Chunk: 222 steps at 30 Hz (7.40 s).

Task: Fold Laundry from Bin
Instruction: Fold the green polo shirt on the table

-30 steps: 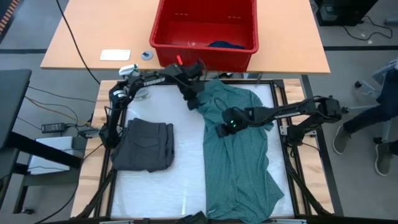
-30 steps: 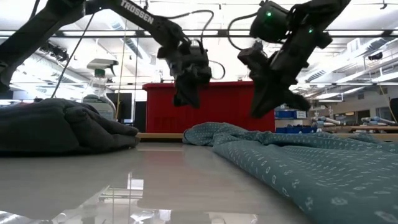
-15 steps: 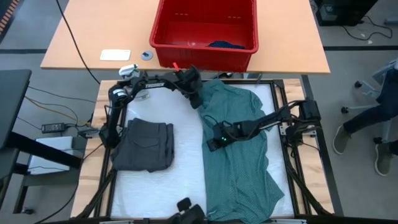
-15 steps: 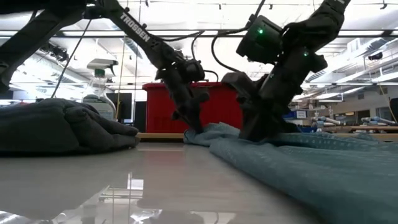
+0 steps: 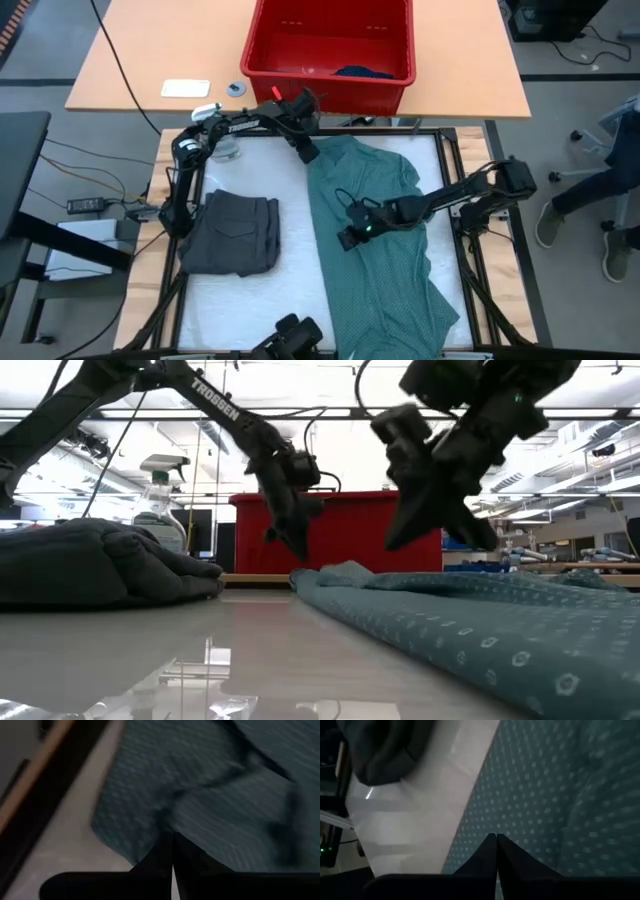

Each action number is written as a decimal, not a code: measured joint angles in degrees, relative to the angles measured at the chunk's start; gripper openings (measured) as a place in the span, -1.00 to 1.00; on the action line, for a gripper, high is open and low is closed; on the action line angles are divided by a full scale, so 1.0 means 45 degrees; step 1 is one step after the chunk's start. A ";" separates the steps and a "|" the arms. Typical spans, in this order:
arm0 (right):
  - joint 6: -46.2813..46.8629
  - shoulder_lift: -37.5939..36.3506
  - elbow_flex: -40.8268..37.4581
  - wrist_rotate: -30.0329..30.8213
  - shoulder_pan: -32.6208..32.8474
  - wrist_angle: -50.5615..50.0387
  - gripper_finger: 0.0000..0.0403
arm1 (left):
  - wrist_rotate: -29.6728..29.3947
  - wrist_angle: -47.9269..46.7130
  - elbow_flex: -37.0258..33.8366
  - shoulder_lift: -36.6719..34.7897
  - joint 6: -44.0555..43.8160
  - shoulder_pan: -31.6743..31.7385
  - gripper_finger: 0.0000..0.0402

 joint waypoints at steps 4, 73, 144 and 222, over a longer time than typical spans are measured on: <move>0.0250 -0.0887 0.0010 0.0358 0.0250 -0.1207 -0.93 | 0.0978 -0.1499 0.0715 -0.0016 0.0243 -0.0651 -0.95; -1.4598 0.5338 0.6912 -0.4574 -1.0716 -0.5922 -0.46 | 0.2349 0.1879 -0.1285 -0.0006 -0.7720 -0.3161 -0.98; -1.3491 0.1409 0.6902 0.0809 -1.0261 -1.5706 -1.00 | 0.1806 0.6487 -0.1299 -0.1551 -0.9444 -0.4745 -0.99; -0.6960 -0.1822 0.2662 -0.1833 -0.6902 -0.6930 0.07 | 0.0540 0.4477 -0.3360 -0.1613 -0.8424 -0.2319 -0.31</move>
